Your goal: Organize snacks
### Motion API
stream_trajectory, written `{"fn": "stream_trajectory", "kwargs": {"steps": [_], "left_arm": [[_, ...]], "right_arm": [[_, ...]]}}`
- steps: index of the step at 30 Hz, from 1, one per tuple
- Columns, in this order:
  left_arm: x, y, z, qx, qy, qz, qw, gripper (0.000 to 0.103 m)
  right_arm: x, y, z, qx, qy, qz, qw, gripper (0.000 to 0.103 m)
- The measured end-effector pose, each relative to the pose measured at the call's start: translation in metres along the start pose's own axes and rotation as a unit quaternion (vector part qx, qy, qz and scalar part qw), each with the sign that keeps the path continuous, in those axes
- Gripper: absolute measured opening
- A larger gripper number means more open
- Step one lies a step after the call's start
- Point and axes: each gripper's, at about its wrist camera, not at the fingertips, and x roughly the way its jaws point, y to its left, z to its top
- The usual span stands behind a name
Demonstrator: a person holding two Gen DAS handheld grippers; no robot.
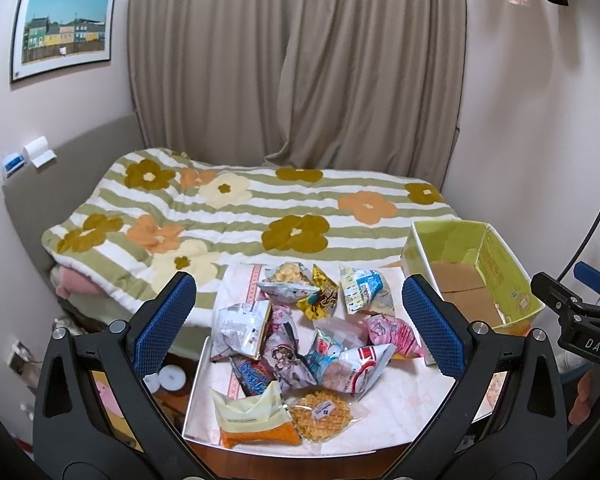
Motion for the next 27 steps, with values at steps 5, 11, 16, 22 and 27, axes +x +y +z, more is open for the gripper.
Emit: {"fn": "stream_trajectory", "kwargs": {"steps": [5, 11, 16, 22, 27], "left_arm": [[-0.003, 0.0003, 0.0017, 0.001, -0.003, -0.001, 1.0, 0.103], [-0.0058, -0.0029, 0.0026, 0.009, -0.006, 0.007, 0.9999, 0.103], [-0.0074, -0.005, 0.0033, 0.005, -0.006, 0.001, 1.0, 0.103], [-0.0077, -0.0067, 0.0032, 0.008, -0.002, 0.0, 1.0, 0.103], [-0.0074, -0.0054, 0.0044, 0.003, 0.002, -0.005, 1.0, 0.102]], "right_arm": [[0.0056, -0.0038, -0.0004, -0.001, 0.001, 0.0, 1.0, 0.103], [0.0063, -0.0035, 0.0008, -0.001, -0.001, 0.0, 1.0, 0.103], [0.0058, -0.0031, 0.0005, -0.001, -0.001, 0.001, 1.0, 0.103], [0.0061, -0.0025, 0.0009, -0.002, -0.002, 0.0, 1.0, 0.103], [0.0062, -0.0022, 0.0025, -0.001, -0.002, 0.0, 1.0, 0.103]]}}
